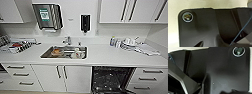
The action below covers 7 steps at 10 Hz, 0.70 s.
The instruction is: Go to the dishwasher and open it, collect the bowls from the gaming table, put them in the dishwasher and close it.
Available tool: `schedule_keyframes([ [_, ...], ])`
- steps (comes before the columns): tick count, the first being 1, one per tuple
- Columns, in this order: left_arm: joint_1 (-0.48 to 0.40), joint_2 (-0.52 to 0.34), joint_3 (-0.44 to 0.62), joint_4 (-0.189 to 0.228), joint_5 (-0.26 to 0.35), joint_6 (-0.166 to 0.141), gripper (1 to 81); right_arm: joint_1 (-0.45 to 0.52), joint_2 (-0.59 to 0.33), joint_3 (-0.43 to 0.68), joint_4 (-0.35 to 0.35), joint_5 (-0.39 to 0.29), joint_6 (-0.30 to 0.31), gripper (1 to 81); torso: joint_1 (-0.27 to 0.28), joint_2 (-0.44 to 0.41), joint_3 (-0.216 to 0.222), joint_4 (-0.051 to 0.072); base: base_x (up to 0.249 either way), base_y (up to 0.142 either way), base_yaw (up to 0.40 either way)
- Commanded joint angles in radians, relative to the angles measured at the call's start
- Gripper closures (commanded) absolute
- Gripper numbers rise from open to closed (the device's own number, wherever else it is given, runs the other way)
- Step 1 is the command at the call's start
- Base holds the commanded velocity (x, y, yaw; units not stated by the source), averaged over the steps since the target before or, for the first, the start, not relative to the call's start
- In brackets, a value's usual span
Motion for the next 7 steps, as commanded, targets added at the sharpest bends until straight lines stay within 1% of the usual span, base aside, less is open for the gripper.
schedule_keyframes([
  [1, -0.036, 0.006, -0.002, -0.005, 0.055, 0.003, 1.0, 0.029, -0.005, -0.003, -0.011, -0.043, 0.000, 1.0, -0.062, 0.096, 0.000, 0.000, 0.000, 0.000, 0.000],
  [2, -0.036, 0.006, -0.002, -0.005, 0.055, 0.003, 1.0, 0.029, -0.005, -0.003, -0.011, -0.043, -0.002, 1.0, -0.084, 0.130, 0.050, 0.000, 0.000, 0.000, 0.000],
  [3, -0.036, 0.006, -0.002, -0.005, 0.055, 0.003, 1.0, 0.032, -0.005, 0.000, -0.011, -0.043, -0.002, 1.0, -0.108, 0.167, 0.079, 0.000, 0.000, 0.000, 0.000],
  [4, -0.036, 0.005, -0.002, -0.005, 0.055, 0.003, 1.0, 0.029, -0.003, 0.001, -0.011, -0.043, -0.002, 1.0, -0.126, 0.196, 0.098, 0.000, 0.000, 0.000, 0.000],
  [7, -0.036, 0.003, -0.002, -0.005, 0.055, 0.003, 1.0, 0.026, -0.003, -0.003, -0.013, -0.043, -0.002, 1.0, -0.190, 0.295, 0.189, 0.000, 0.000, 0.000, 0.000],
])
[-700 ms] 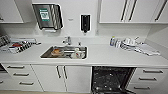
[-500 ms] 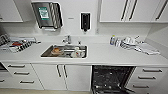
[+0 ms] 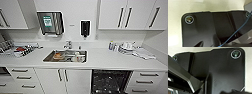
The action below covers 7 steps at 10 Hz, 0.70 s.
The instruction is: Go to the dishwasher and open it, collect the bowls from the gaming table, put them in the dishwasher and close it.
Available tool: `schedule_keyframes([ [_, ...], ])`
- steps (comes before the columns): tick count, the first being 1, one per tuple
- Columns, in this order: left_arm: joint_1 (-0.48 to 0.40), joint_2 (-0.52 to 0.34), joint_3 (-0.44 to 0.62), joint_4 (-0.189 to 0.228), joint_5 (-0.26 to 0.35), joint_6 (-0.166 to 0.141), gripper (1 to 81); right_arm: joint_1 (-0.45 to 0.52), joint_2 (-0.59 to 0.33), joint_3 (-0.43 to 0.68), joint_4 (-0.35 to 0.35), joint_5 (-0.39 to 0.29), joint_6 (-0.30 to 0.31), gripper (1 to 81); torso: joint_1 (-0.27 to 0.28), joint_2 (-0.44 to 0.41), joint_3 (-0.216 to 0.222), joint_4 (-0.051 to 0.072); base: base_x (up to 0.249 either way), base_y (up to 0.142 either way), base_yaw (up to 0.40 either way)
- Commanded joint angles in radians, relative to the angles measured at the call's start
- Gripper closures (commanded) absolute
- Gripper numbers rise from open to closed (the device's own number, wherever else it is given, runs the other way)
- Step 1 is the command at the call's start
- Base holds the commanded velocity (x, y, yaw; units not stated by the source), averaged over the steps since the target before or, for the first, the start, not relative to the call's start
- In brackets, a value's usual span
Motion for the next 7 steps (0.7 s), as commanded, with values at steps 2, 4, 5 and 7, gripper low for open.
schedule_keyframes([
  [2, -0.031, 0.002, -0.002, -0.005, 0.056, 0.003, 1.0, 0.028, -0.003, -0.005, -0.012, -0.044, -0.002, 1.0, -0.087, 0.135, 0.031, 0.000, 0.000, 0.000, 0.000],
  [4, -0.031, 0.002, -0.002, -0.006, 0.056, 0.002, 1.0, 0.028, -0.003, -0.005, -0.008, -0.044, 0.000, 1.0, -0.132, 0.200, 0.058, 0.000, 0.000, 0.000, 0.000],
  [5, -0.031, 0.002, -0.002, -0.006, 0.056, 0.002, 1.0, 0.028, -0.003, -0.005, -0.008, -0.044, 0.000, 1.0, -0.151, 0.231, 0.065, 0.000, 0.000, 0.000, 0.000],
  [7, -0.031, 0.003, -0.002, -0.005, 0.056, 0.003, 1.0, 0.028, -0.002, -0.003, -0.006, -0.042, 0.001, 1.0, -0.197, 0.302, 0.067, 0.000, 0.000, 0.000, 0.000],
])
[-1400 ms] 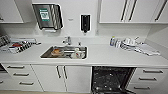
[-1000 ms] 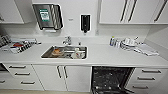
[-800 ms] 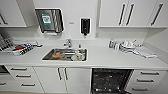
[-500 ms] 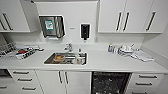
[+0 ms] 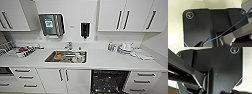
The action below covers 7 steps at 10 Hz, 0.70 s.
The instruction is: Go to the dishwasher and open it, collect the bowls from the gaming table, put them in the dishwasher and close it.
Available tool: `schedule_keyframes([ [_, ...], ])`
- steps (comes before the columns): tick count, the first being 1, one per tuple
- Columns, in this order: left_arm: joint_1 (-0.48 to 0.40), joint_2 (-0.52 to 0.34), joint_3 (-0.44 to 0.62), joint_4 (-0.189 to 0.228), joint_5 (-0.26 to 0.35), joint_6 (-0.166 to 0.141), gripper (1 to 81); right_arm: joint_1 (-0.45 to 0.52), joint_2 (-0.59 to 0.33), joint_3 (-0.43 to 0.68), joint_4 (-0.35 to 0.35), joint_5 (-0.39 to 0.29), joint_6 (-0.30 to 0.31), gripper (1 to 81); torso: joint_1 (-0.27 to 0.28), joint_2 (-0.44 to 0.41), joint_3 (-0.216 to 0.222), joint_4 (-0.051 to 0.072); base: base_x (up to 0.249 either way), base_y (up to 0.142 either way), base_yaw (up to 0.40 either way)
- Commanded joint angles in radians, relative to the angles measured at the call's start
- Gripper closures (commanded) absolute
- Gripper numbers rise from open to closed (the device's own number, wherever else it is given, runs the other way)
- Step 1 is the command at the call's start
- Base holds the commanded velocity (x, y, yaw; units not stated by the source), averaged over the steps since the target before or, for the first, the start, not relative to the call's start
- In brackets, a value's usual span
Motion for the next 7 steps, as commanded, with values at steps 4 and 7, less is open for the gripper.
schedule_keyframes([
  [4, -0.036, 0.000, -0.002, -0.006, 0.054, 0.002, 1.0, 0.031, -0.005, -0.005, -0.006, -0.042, 0.001, 1.0, -0.129, 0.200, 0.083, 0.000, 0.000, 0.000, 0.000],
  [7, -0.036, -0.003, -0.002, -0.006, 0.054, 0.002, 1.0, 0.029, -0.011, -0.005, -0.006, -0.042, 0.001, 1.0, -0.193, 0.299, 0.149, 0.000, 0.000, 0.000, 0.000],
])
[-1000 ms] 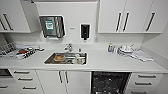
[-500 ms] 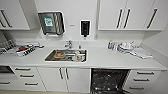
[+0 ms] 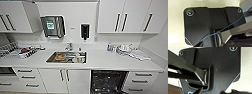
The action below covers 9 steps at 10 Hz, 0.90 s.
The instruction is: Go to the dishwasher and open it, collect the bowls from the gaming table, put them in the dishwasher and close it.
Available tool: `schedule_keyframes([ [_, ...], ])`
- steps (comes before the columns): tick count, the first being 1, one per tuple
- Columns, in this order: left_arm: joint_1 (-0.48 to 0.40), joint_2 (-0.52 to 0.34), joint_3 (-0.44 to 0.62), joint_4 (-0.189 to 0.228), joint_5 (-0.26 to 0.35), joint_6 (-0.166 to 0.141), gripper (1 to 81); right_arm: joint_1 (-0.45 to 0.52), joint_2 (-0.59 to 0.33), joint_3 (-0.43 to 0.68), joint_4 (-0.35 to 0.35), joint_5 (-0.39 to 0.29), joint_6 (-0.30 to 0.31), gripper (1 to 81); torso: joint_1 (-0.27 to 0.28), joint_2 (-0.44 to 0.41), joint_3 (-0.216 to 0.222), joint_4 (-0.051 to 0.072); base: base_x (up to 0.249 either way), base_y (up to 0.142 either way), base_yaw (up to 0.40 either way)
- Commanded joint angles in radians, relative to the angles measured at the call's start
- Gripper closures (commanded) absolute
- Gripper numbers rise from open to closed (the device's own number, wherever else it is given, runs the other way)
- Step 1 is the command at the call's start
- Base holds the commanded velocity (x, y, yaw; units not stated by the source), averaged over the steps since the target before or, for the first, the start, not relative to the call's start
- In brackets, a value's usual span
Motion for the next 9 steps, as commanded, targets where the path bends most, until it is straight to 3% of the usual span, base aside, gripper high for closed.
schedule_keyframes([
  [1, -0.034, 0.000, -0.002, -0.006, 0.054, 0.002, 1.0, 0.027, -0.007, -0.006, -0.006, -0.042, 0.001, 1.0, -0.062, 0.097, 0.074, 0.000, 0.000, 0.000, 0.000],
  [3, -0.031, -0.002, -0.002, -0.006, 0.054, 0.002, 1.0, 0.027, -0.009, -0.006, -0.009, -0.042, -0.001, 1.0, -0.113, 0.174, 0.123, 0.000, 0.000, 0.000, 0.000],
  [4, -0.031, -0.004, -0.002, -0.006, 0.054, 0.002, 1.0, 0.029, -0.009, -0.006, -0.009, -0.042, -0.001, 1.0, -0.138, 0.211, 0.076, 0.000, 0.000, 0.000, 0.000],
  [7, -0.031, -0.003, -0.002, -0.006, 0.054, 0.003, 1.0, 0.027, -0.009, -0.006, -0.009, -0.042, -0.001, 1.0, -0.204, 0.312, 0.094, 0.000, 0.000, 0.000, 0.000],
  [8, -0.031, -0.004, -0.002, -0.006, 0.054, 0.002, 1.0, 0.027, -0.009, -0.006, -0.009, -0.042, -0.001, 1.0, -0.228, 0.349, 0.116, 0.000, 0.000, 0.000, 0.000],
  [9, -0.031, -0.004, -0.002, -0.006, 0.054, 0.002, 1.0, 0.026, -0.009, -0.004, -0.009, -0.042, -0.001, 1.0, -0.251, 0.385, 0.185, 0.000, 0.000, 0.000, 0.000],
])
